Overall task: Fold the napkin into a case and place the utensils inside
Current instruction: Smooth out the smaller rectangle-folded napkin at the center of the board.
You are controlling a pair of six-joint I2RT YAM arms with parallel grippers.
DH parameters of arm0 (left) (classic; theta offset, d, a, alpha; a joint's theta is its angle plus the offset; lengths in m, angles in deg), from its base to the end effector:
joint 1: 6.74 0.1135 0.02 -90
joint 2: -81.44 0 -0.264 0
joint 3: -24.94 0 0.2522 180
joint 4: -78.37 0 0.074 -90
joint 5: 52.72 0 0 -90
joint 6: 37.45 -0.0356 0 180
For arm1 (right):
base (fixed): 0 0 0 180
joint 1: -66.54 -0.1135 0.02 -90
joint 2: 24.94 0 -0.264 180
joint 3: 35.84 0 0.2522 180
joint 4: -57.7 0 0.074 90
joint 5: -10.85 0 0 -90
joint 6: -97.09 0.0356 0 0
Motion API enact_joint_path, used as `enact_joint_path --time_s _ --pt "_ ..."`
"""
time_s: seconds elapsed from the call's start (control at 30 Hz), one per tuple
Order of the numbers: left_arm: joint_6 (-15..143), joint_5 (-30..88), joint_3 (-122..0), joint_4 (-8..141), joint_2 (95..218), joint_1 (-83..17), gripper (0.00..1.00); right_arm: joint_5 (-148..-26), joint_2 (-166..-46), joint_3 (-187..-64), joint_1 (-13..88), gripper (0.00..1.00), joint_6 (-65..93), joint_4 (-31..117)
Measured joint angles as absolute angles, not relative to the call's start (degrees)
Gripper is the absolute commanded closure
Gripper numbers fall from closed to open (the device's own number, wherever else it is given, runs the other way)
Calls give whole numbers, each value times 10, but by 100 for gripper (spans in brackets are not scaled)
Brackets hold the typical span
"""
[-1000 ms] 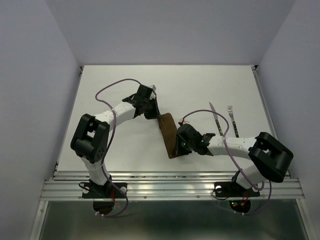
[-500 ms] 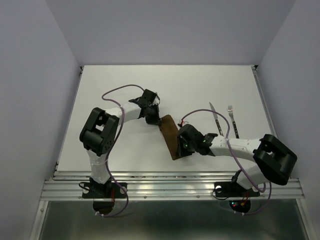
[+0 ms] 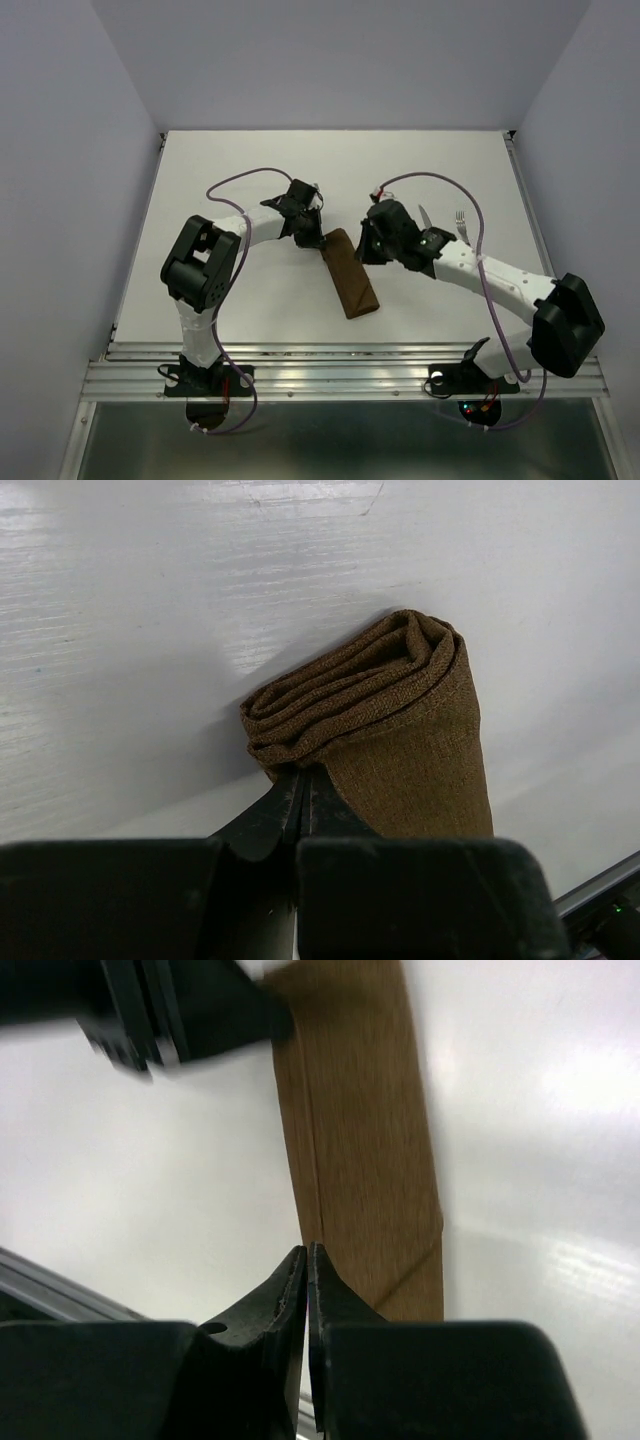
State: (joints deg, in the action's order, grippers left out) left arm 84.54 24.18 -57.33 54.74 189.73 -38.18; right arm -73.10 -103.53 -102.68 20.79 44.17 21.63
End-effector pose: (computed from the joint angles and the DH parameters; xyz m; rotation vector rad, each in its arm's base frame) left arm 0.3369 -0.2154 0.1707 0.0957 2.5591 -0.7441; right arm 0.2038 0.2038 0.2399 -0.1365 2.4674 0.5324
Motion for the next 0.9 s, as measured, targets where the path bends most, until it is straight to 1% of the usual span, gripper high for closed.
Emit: enact_joint_path --time_s 0.13,0.2,0.3,0.5,0.9 --pt "845 241 -573 555 1901 -382 100 -728 -1078 -1124 263 95 443 217" --pt "846 240 -573 558 1902 -382 100 -726 -1131 -1181 276 98 441 222" --pt "846 239 -573 561 1902 -382 100 -727 -1207 -1230 282 98 439 230" --pt "846 240 -573 562 1903 -382 100 -736 -1318 -1265 283 99 440 222" --pt "845 237 -573 563 1903 -382 100 -745 -1403 -1320 317 99 444 222"
